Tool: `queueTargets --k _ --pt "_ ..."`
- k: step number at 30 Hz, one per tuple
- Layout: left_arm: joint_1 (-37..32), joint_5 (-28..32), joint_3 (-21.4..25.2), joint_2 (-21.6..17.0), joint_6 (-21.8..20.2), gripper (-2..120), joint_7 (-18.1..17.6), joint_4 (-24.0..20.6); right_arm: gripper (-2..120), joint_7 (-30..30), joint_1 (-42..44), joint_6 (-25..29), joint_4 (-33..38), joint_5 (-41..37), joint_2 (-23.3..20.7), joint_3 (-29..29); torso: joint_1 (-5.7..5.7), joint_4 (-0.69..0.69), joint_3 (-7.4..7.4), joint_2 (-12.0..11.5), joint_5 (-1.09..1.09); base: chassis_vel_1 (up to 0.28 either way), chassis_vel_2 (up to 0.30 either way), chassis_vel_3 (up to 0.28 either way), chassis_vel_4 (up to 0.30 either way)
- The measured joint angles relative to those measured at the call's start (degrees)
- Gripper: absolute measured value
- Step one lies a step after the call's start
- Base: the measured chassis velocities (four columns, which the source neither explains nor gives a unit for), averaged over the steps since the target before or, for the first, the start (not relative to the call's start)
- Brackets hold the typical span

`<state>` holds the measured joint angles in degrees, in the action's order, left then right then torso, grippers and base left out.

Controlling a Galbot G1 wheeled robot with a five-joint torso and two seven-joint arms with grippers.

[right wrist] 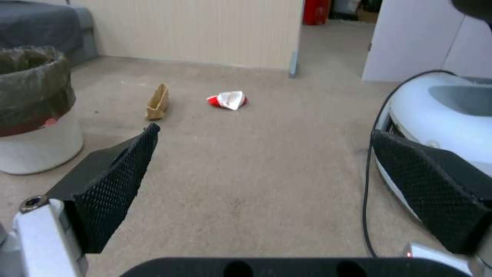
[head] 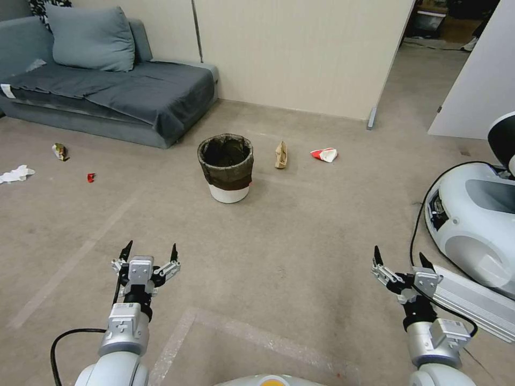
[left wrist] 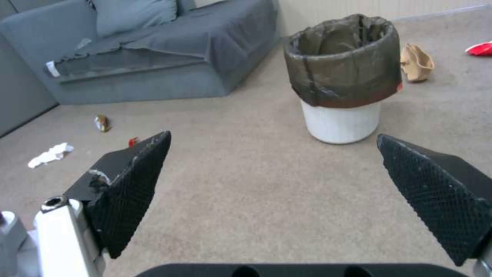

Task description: Pick up the trash bin, then pick up the garbage from the floor and place it into the trash bin.

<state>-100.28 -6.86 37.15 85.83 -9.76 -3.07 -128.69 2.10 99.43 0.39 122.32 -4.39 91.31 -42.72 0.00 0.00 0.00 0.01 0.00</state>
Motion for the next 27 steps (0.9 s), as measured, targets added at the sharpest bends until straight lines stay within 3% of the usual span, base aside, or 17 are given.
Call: queueTargets --k 21,27 --pt "0.5 1.6 0.7 -0.2 0.0 100 0.7 0.4 100 1.1 0.3 1.7 -0.3 2.1 0.8 0.2 0.00 0.00 0.00 0.0 0.00 0.000 0.000 0.000 0.000" --pt "0.6 1.7 0.8 -0.2 0.1 100 0.8 0.8 100 1.1 0.2 1.8 -0.7 2.1 0.8 0.1 0.00 0.00 0.00 0.0 0.00 -0.099 0.093 0.101 -0.083"
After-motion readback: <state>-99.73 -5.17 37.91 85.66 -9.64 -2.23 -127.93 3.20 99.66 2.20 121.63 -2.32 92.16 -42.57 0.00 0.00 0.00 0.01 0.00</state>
